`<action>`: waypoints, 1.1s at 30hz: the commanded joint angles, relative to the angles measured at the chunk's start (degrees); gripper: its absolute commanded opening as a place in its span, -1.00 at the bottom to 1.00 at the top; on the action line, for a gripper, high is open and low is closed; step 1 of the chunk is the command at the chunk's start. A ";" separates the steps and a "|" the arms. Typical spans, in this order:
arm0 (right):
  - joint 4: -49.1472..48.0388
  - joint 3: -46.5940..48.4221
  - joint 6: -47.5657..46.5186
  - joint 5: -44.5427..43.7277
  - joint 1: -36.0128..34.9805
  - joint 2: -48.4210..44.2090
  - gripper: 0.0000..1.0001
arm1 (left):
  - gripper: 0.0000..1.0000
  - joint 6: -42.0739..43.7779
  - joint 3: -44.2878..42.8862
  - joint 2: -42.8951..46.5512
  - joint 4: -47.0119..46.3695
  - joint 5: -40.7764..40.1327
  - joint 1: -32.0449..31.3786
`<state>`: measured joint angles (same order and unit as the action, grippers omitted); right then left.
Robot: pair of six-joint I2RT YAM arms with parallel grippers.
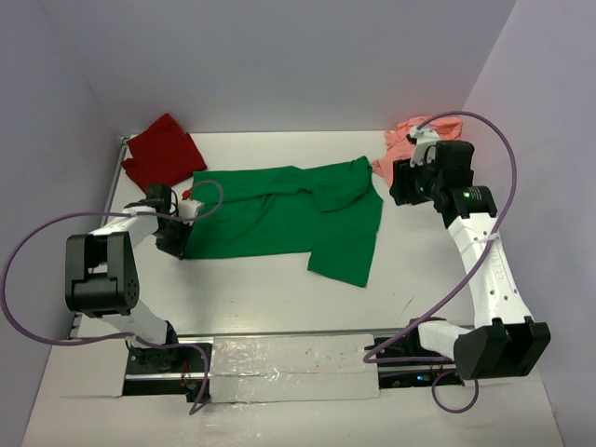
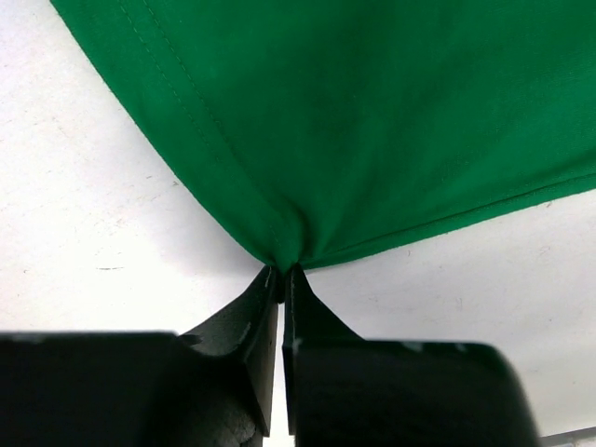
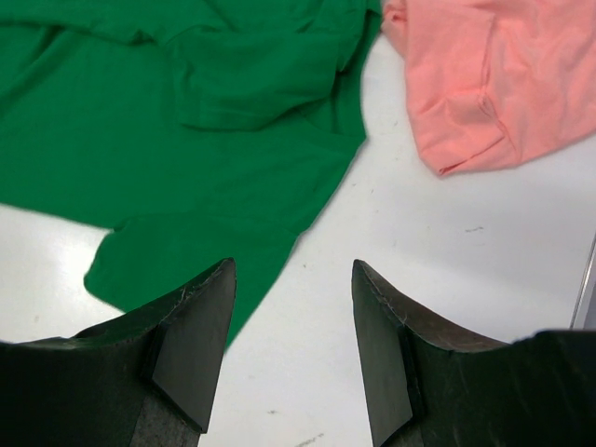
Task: Fold and stack the t-shirts
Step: Grap the side of the flattened tshirt closest away from the robot with both arms
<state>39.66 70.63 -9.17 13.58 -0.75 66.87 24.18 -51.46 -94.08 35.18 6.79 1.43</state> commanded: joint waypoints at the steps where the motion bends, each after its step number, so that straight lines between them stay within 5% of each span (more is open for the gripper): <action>1: 4.19 0.48 -7.78 3.99 -0.74 -0.87 0.22 | -0.80 -0.37 6.55 -6.20 3.76 1.12 -0.55; 8: 7.27 -10.50 -22.54 2.59 -8.82 -2.71 0.22 | -0.84 -1.07 6.20 -5.76 3.67 1.21 -0.90; 21: 0.17 -25.35 -21.77 -1.97 -20.16 1.86 0.22 | -0.87 -1.95 4.71 -3.91 4.90 1.56 -0.82; 33: -2.48 -28.00 -18.87 -6.29 -25.87 11.26 0.20 | -0.88 -1.86 4.97 -3.39 4.90 1.56 -0.82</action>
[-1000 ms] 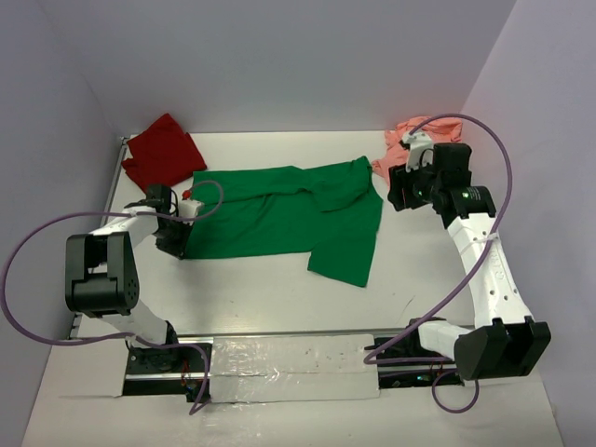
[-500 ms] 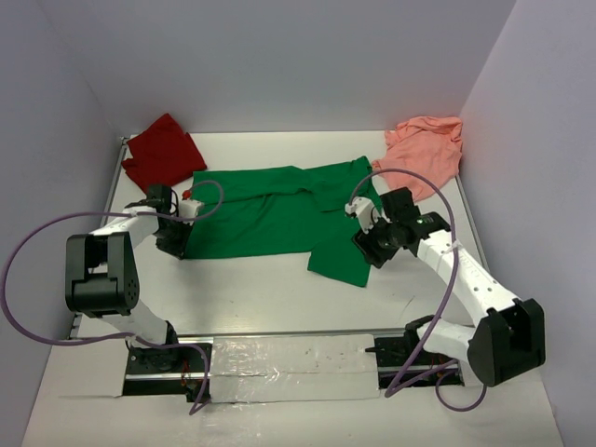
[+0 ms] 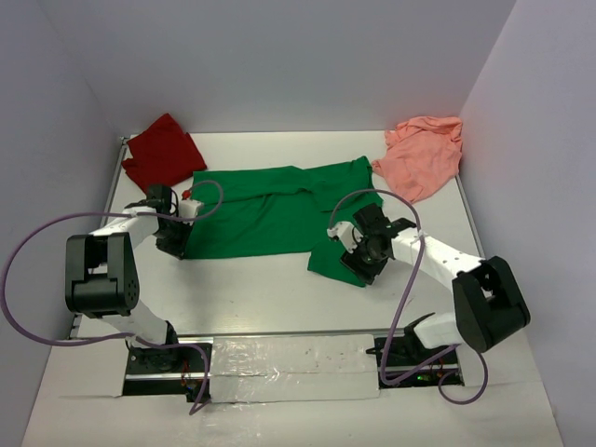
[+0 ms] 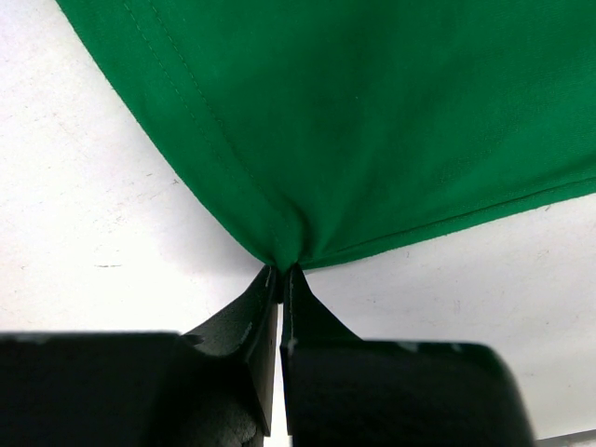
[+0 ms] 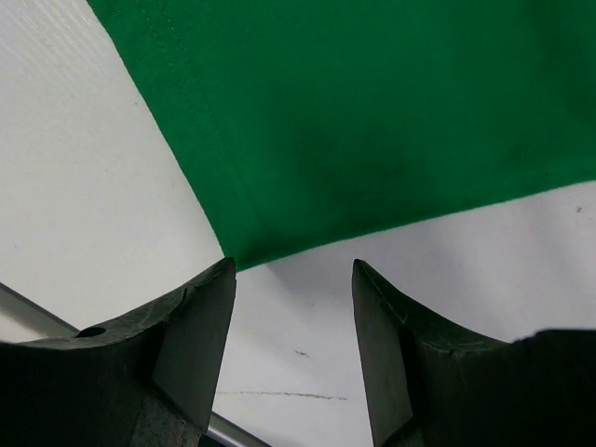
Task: Fold and stack the t-shirts
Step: Grap the side of the flattened tshirt closest away from the robot with both arms
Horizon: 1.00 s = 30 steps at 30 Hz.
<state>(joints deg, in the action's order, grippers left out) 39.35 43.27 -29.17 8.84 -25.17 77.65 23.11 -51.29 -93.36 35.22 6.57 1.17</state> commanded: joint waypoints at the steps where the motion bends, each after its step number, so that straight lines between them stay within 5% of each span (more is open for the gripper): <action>1: -2.52 -0.73 1.57 -1.81 -1.64 0.84 0.20 | -0.88 -0.79 4.79 -4.20 4.77 1.78 -0.64; 17: -2.17 -1.60 4.21 -2.43 -5.42 4.70 0.15 | -0.92 -0.61 4.97 -4.20 4.50 1.78 -0.64; 23: -2.70 -1.69 4.91 -3.57 -6.38 5.32 -0.21 | -0.92 -0.44 4.88 -3.85 4.59 1.69 -0.55; 27: -2.88 -1.69 5.17 -4.36 -6.47 4.97 -0.83 | -0.93 -0.44 4.97 -3.85 4.33 1.87 -0.64; 30: -3.76 -1.96 5.61 -5.59 -6.39 4.44 -1.00 | -0.94 -0.44 5.06 -3.85 4.33 1.96 -0.64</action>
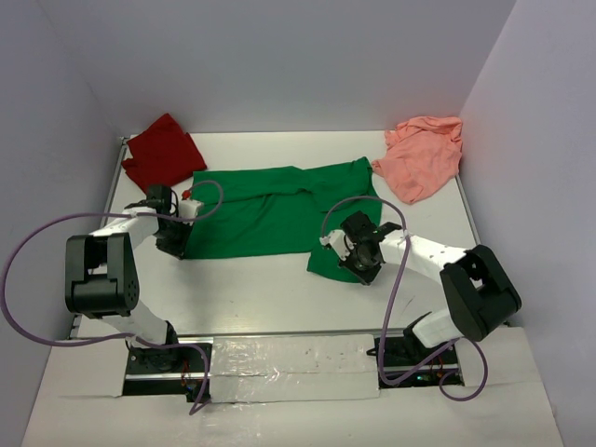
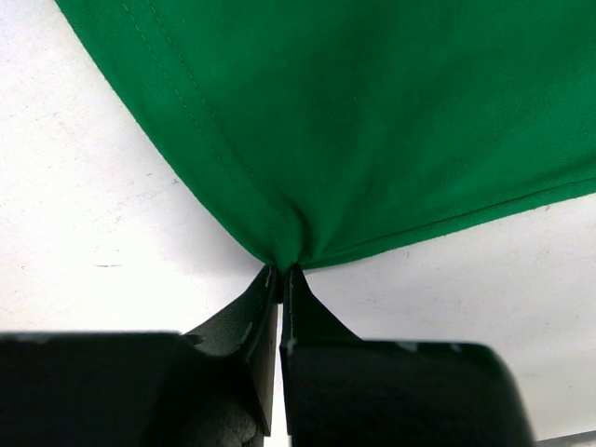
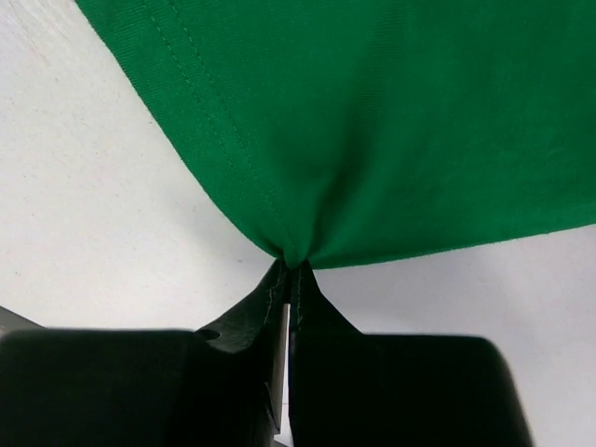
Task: Fold and stack the t-shirts
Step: Grap the side of the flattened tshirt closest away from the robot with both arms
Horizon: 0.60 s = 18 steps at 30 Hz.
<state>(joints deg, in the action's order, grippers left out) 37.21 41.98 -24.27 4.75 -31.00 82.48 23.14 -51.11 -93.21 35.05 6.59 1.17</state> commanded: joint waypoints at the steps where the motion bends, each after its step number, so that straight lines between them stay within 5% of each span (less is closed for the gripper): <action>1: -1.79 -0.49 0.80 -1.59 -0.64 -0.65 -1.00 | -0.94 -0.46 4.79 -3.91 4.42 2.02 -0.64; 18: -4.25 10.40 3.62 -4.05 2.26 -1.97 -1.00 | -0.96 -1.07 -0.65 0.92 7.76 5.63 -0.55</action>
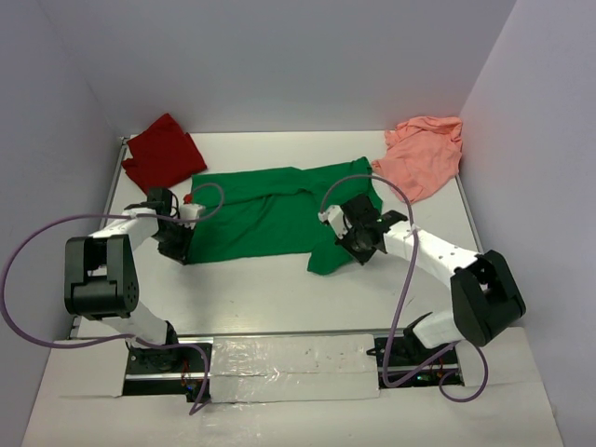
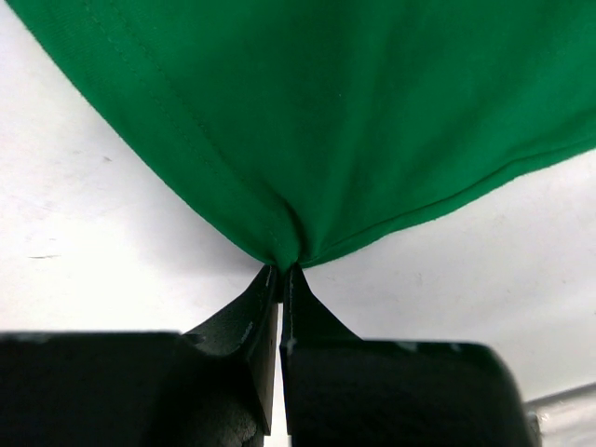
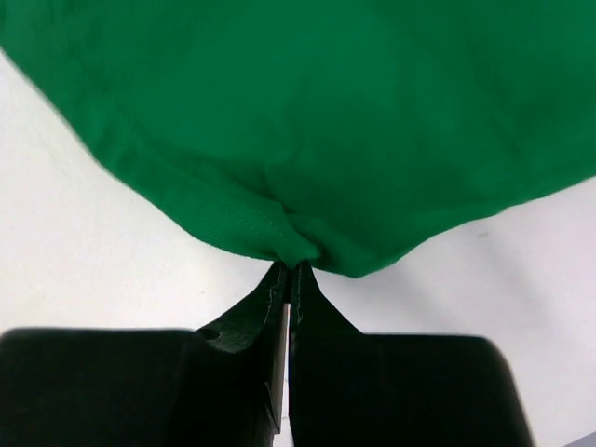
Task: Fold and stack the t-shirts
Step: Grap the side of the flattened tshirt closest away from the robot with both arms, then fold the other side of the tshirt into a rectangle
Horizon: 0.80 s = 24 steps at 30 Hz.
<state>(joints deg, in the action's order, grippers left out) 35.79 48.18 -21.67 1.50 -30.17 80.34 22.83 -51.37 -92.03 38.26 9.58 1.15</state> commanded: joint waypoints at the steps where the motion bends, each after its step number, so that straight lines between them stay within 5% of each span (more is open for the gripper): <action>1: -3.35 5.77 1.19 -0.88 1.87 0.43 -1.00 | -0.97 -0.86 -0.74 -0.08 4.54 2.72 -0.53; 24: -6.96 29.77 0.75 0.26 14.35 17.22 -1.00 | -1.00 -3.40 -15.68 -7.20 3.49 5.45 -0.53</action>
<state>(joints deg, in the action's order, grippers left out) 31.09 73.10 -20.64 1.80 -17.37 95.79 20.05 -63.99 -98.39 42.24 13.32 0.82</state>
